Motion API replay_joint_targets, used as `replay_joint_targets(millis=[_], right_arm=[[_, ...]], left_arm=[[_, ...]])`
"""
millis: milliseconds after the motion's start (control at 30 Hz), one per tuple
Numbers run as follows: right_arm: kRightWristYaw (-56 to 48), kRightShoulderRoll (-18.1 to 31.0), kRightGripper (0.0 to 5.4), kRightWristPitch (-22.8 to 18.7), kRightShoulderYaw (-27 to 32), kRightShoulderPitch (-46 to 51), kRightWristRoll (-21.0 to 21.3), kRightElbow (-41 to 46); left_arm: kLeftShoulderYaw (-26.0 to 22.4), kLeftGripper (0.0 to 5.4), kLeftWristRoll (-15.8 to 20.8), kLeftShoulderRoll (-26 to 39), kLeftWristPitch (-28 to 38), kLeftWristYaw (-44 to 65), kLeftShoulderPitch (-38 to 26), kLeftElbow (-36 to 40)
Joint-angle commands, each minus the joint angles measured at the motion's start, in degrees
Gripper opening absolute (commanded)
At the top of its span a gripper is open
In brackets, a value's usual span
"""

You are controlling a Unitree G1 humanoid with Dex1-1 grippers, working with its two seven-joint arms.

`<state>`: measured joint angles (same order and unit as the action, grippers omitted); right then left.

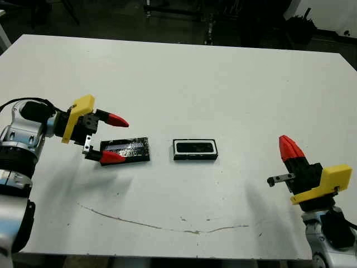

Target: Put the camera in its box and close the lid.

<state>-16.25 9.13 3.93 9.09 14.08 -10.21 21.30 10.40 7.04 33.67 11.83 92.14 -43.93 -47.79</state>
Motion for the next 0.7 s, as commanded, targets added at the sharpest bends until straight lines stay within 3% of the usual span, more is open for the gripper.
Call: replay_joint_targets(millis=[33,400,700], right_arm=[[0.3,0.6,0.01,0.5,0.2,0.1,0.1,-0.1],[0.2,0.6,0.01,0.3,0.3,-0.1,-0.9,-0.4],[-0.4,0.7,0.01,2.0,0.1,0.0,-1.0,-1.0]], left_arm=[[1.1,5.4,-1.9,-0.4,1.3,0.2,-0.4,-1.3],[3.1,5.4,-6.1,0.1,-1.1,-3.1,0.1,1.8],[2.8,5.4,-6.9,0.7,-1.5,-6.2,1.5,4.5]])
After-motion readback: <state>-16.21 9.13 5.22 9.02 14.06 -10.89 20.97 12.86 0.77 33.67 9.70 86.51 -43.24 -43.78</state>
